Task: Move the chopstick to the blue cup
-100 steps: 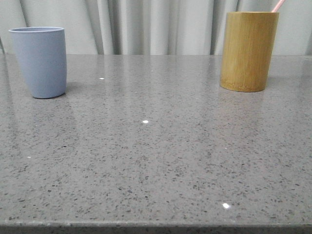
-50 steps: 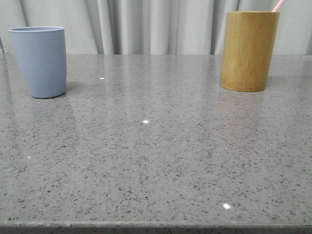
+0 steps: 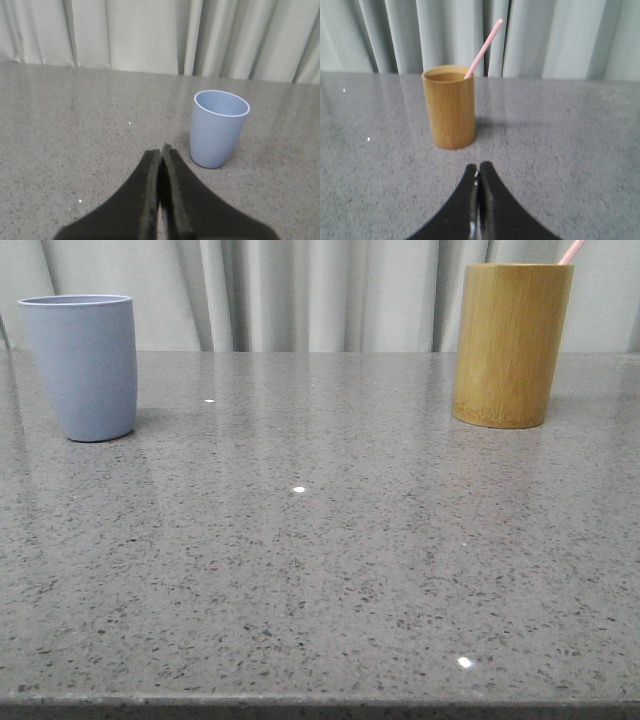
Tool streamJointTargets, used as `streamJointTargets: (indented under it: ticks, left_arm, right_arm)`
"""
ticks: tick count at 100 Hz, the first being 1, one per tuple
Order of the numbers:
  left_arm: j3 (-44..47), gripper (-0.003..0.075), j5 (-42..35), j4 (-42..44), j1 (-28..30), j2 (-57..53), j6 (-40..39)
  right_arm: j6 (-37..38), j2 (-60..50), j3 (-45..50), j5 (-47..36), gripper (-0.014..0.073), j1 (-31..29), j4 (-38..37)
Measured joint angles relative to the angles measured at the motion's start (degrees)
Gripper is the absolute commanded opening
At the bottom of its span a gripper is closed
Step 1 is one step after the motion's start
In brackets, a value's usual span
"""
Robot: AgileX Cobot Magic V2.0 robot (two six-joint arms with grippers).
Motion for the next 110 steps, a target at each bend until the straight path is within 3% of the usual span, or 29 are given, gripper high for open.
streamJointTargets:
  ticks: [16, 28, 80, 87, 94, 110]
  left_arm:
    - [-10.61, -0.0019, 11.83, -0.2, 0.0, 8.48, 0.0]
    - [-15.35, -0.0019, 16.99, -0.2, 0.0, 13.01, 0.0]
    - [-16.82, -0.0018, 18.72, -0.2, 0.0, 15.55, 0.0]
    - [-16.82, -0.0007, 18.72, -0.2, 0.0, 15.55, 0.0]
    - [-16.82, 0.0029, 18.72, -0.2, 0.0, 15.55, 0.0]
    - [-16.82, 0.0225, 18.85, -0.2, 0.0, 15.55, 0.75]
  right_arm:
    - [0.0, 6.71, -10.29, 11.75, -0.0068, 0.0, 0.42]
    - [0.11, 10.39, -14.75, 15.5, -0.0068, 0.0, 0.42]
    - [0.11, 11.48, -15.38, 15.5, -0.0057, 0.0, 0.42]
    - [0.11, 11.48, -15.38, 15.5, -0.0004, 0.0, 0.42]
    - [0.11, 11.48, -15.38, 15.5, 0.0102, 0.0, 0.42]
    - [0.11, 11.48, -15.38, 15.5, 0.0493, 0.0, 0.42]
